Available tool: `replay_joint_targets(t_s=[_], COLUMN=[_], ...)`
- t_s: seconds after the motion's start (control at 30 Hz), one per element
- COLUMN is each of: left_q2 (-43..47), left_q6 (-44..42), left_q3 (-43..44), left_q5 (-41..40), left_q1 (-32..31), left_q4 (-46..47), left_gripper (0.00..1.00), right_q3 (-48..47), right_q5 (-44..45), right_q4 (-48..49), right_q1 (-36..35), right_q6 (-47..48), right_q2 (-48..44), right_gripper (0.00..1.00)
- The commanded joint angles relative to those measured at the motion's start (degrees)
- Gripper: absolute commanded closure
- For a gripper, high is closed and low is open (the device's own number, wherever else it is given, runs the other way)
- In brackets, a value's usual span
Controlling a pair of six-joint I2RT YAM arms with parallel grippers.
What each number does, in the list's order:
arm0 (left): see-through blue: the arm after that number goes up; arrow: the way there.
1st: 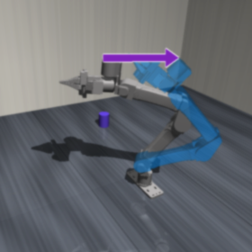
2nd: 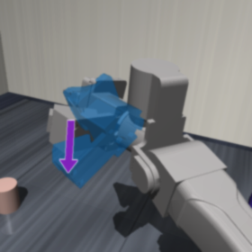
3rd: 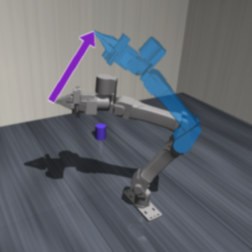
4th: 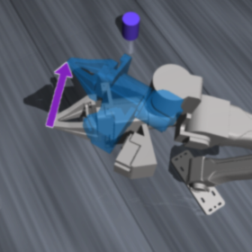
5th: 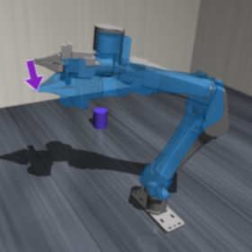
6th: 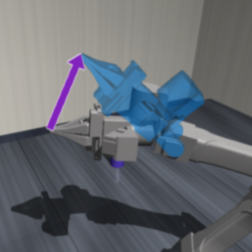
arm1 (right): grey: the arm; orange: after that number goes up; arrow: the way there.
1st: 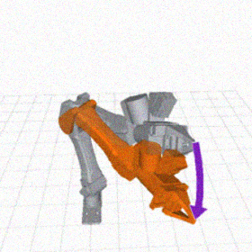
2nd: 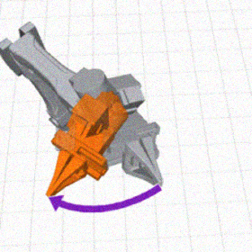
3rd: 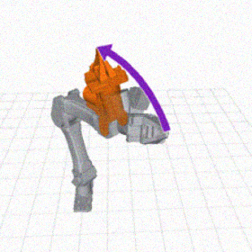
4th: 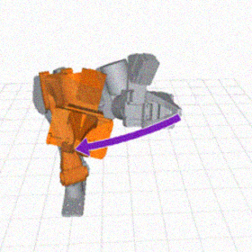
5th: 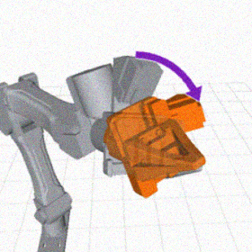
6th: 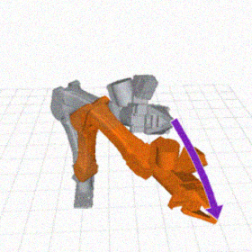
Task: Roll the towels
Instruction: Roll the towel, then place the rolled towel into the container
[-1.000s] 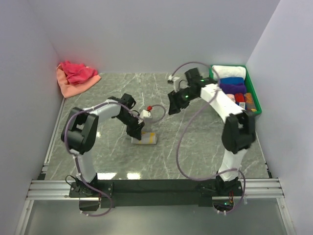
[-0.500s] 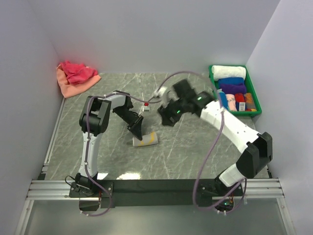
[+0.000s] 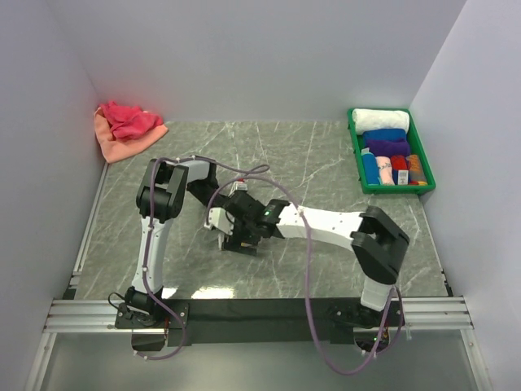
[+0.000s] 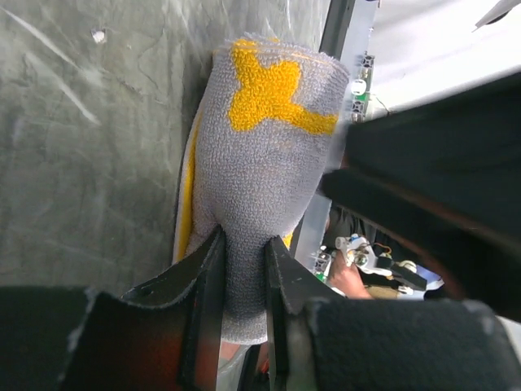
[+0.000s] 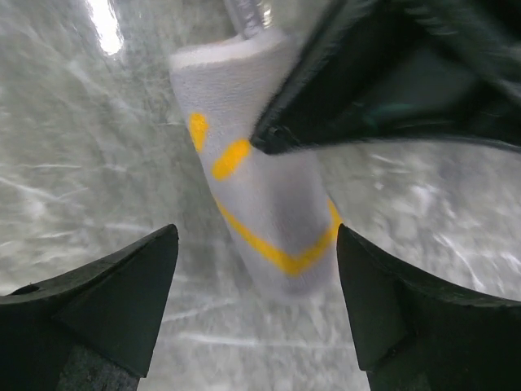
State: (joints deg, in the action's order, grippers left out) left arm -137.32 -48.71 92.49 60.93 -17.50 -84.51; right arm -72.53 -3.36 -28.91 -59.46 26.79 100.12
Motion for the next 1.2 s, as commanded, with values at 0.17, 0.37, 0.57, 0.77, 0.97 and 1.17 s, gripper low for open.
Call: replay_joint_targets(t_s=[0.17, 0.37, 0.57, 0.77, 0.97, 1.17], left_q2=[-3.8, -4.5, -0.4, 10.5, 27.4, 43.0], left_q6=[-6.1, -7.2, -7.5, -4.6, 4.8, 11.3], left_q3=[-0.3, 0.3, -1.2, 1.9, 3.4, -1.2], left_q5=[-9.5, -8.0, -6.0, -2.7, -4.3, -6.7], left_q1=[0.8, 1.1, 4.2, 12.4, 20.6, 20.9], left_q4=[7.0, 6.1, 6.4, 6.3, 15.8, 20.7], left_gripper=[0.99, 0.99, 0.77, 0.33, 0.16, 0.01], right_q3=[2.7, 4.1, 5.8, 3.5, 0.8, -0.6], right_q5=[1.5, 1.1, -2.9, -12.1, -19.0, -16.5], right_q4=[9.8, 11.8, 7.7, -2.4, -10.0, -14.7], right_q1=[-0.3, -0.3, 0.0, 6.8, 20.8, 37.5], right_q6=[7.8, 10.7, 9.7, 2.2, -5.3, -10.4], right_q2=[5.9, 8.1, 7.1, 1.0, -7.5, -16.7], right_gripper=[0.21, 0.48, 1.00, 1.00, 1.00, 1.00])
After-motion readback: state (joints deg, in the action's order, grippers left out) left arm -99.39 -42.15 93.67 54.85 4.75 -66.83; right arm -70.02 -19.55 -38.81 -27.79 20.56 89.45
